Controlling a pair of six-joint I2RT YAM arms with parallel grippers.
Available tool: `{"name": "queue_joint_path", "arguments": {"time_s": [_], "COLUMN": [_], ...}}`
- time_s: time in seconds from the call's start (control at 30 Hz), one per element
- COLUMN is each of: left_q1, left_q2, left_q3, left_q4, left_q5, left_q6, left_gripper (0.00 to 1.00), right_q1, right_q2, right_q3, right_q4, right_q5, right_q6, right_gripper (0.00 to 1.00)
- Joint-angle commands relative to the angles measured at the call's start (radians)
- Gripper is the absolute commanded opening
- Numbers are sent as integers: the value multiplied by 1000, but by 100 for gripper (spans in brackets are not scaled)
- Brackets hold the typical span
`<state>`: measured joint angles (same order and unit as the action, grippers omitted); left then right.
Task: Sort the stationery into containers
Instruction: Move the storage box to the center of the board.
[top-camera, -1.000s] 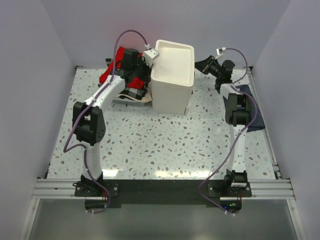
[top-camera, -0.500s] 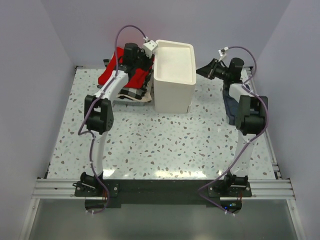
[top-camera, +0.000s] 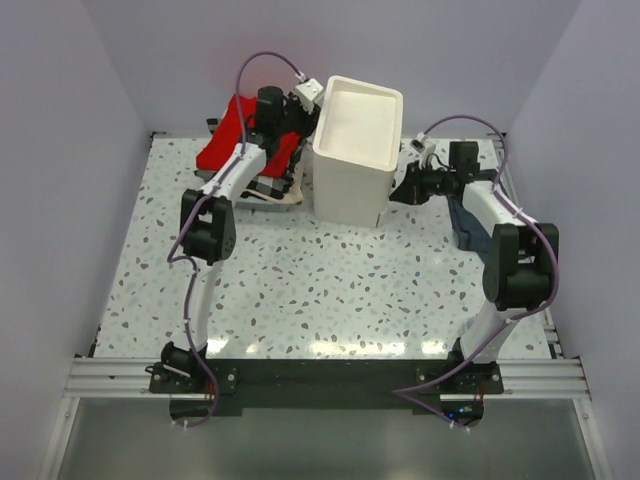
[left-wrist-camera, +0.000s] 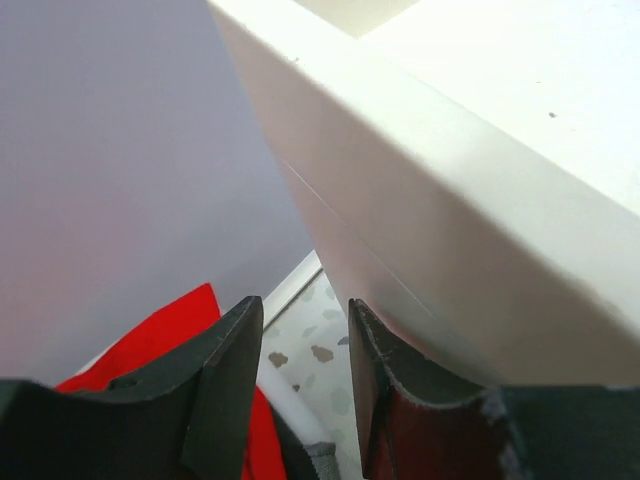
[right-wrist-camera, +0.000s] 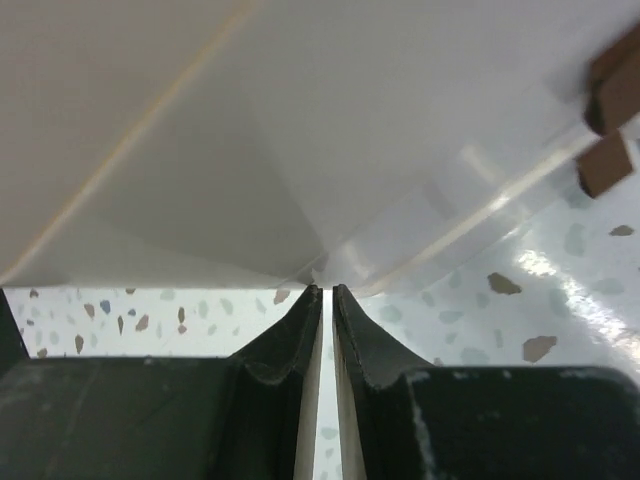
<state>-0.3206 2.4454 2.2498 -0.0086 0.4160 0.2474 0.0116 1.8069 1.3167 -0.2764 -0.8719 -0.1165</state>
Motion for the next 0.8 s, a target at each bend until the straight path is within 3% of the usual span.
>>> {"name": "queue_joint_path", "arguments": {"time_s": [0.0, 0.33, 0.53, 0.63, 0.77], "left_q1": [-84, -146, -175, -186, -173], "left_q2": [32, 73, 81, 69, 8], "left_q3": [47, 39, 30, 2, -61], "left_q4": [173, 331, 378, 409, 453], "left_q5": [128, 262, 282, 149, -72], "left_q6": [-26, -128, -162, -148, -62], "left_gripper": [47, 54, 57, 69, 78], "right_q1": [118, 260, 324, 363, 376], "right_q2": [-136, -242, -247, -241, -282], "right_q3": [-46, -115, -158, -145, -102], "right_q4": [-101, -34, 126, 169, 63], "right_q5": [-3, 112, 197, 203, 169], "right_q6": [-251, -275, -198, -173, -245], "right_gripper": [14, 14, 14, 14, 14]}}
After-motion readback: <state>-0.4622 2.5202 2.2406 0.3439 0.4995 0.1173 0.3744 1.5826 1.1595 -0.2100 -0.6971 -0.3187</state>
